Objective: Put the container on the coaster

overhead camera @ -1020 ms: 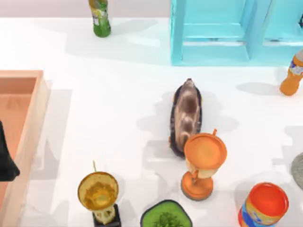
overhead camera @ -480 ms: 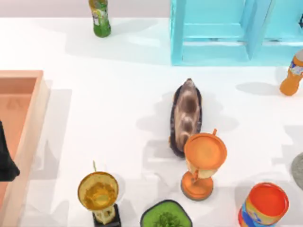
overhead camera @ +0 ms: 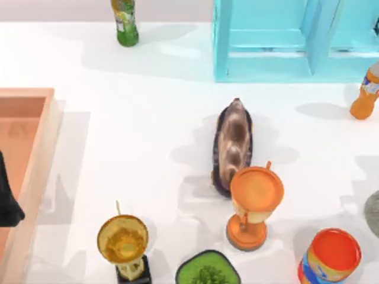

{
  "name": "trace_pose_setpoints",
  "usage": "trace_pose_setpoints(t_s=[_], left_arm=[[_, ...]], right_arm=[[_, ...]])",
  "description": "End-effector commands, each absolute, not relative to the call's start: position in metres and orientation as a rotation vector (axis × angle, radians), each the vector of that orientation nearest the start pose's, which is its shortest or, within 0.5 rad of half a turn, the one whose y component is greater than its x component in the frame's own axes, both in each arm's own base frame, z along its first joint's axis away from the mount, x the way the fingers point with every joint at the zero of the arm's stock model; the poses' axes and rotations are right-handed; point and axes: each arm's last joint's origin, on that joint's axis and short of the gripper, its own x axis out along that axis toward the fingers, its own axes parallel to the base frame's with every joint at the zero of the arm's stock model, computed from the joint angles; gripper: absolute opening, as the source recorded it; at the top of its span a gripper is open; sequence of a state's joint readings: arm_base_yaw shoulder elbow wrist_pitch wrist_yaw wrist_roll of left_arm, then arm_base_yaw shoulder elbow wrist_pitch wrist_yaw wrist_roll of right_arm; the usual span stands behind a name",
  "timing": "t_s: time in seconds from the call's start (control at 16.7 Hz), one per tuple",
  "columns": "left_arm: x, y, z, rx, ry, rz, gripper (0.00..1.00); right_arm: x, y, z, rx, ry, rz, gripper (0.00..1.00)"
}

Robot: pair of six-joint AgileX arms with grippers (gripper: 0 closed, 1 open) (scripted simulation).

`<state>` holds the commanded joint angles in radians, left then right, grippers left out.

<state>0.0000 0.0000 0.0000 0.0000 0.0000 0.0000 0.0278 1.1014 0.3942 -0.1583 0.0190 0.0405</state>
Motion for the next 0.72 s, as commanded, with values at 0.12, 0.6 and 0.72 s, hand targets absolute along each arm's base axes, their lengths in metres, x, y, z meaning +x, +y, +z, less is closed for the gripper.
trace_pose_setpoints(t_s=[0.12,0.6,0.72], left_arm=[[0.106,-0.001,0.160,0.000,0.000,0.000,1.00],[0.106,-0.001,0.160,0.000,0.000,0.000,1.00],[0.106,-0.001,0.160,0.000,0.000,0.000,1.00]], right_arm=[[0.200,0.004,0.138,0.014,0.853,-0.007,0.00],[0.201,0.004,0.127,0.014,0.861,-0.009,0.08],[0.201,0.004,0.127,0.014,0.861,-0.009,0.23]])
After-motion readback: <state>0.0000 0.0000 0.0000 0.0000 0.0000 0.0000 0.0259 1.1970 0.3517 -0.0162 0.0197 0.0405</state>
